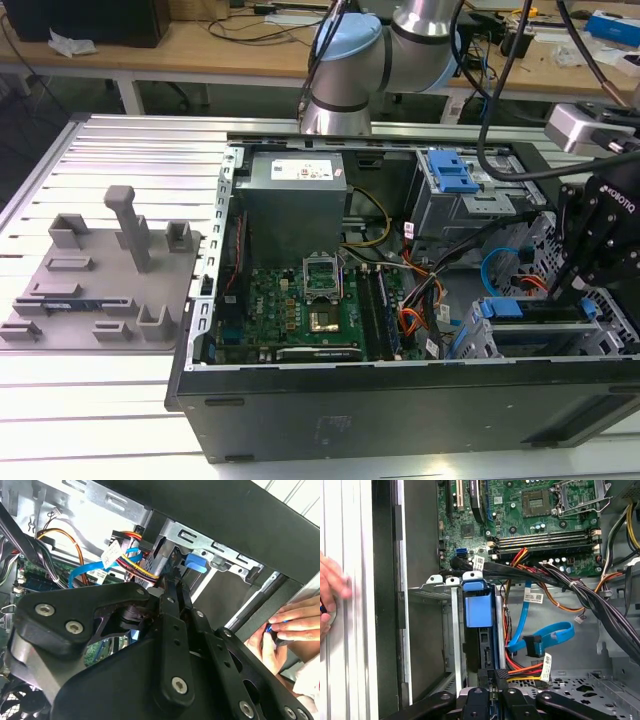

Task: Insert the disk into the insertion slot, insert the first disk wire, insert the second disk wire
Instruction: 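Insert the first disk wire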

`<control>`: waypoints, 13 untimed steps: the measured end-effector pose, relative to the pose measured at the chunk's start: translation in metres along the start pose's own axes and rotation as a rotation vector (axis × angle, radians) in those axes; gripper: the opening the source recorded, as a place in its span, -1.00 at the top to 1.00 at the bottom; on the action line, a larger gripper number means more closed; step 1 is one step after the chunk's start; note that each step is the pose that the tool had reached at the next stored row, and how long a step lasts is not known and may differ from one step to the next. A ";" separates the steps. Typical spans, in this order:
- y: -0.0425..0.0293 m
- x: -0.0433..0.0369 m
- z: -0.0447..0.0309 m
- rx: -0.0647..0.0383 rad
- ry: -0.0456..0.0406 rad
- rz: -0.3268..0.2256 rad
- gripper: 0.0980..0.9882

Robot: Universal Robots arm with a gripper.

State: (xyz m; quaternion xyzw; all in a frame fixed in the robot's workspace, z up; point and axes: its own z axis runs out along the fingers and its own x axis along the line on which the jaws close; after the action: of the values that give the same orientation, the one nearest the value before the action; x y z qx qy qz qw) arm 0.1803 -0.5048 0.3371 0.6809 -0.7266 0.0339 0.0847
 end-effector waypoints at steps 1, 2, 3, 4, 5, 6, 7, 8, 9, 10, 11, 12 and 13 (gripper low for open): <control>0.0000 -0.0001 0.0006 0.000 0.0000 0.000 0.85; -0.0001 -0.0002 0.0011 0.000 0.0000 0.000 0.85; -0.0001 -0.0003 0.0017 0.000 0.0002 -0.001 0.85; 0.0006 -0.0003 0.0025 0.000 -0.0004 -0.001 0.83; 0.0010 -0.0003 0.0024 0.000 0.0000 -0.001 0.70; 0.0012 -0.0001 0.0009 0.000 0.0000 -0.001 0.54; 0.0014 0.0002 -0.0009 0.000 -0.0001 -0.001 0.54; 0.0017 0.0009 -0.0044 0.000 0.0000 -0.001 0.54; 0.0021 0.0020 -0.0109 0.000 -0.0001 -0.001 0.54; 0.0024 0.0028 -0.0156 0.000 0.0000 -0.001 0.54; 0.0028 0.0039 -0.0219 0.000 0.0001 -0.001 0.54; 0.0032 0.0048 -0.0272 0.000 -0.0001 -0.001 0.54; 0.0035 0.0056 -0.0319 0.000 -0.0001 -0.001 0.54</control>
State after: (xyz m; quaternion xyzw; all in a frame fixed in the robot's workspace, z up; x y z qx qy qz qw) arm 0.1789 -0.5048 0.3696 0.6812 -0.7264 0.0339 0.0847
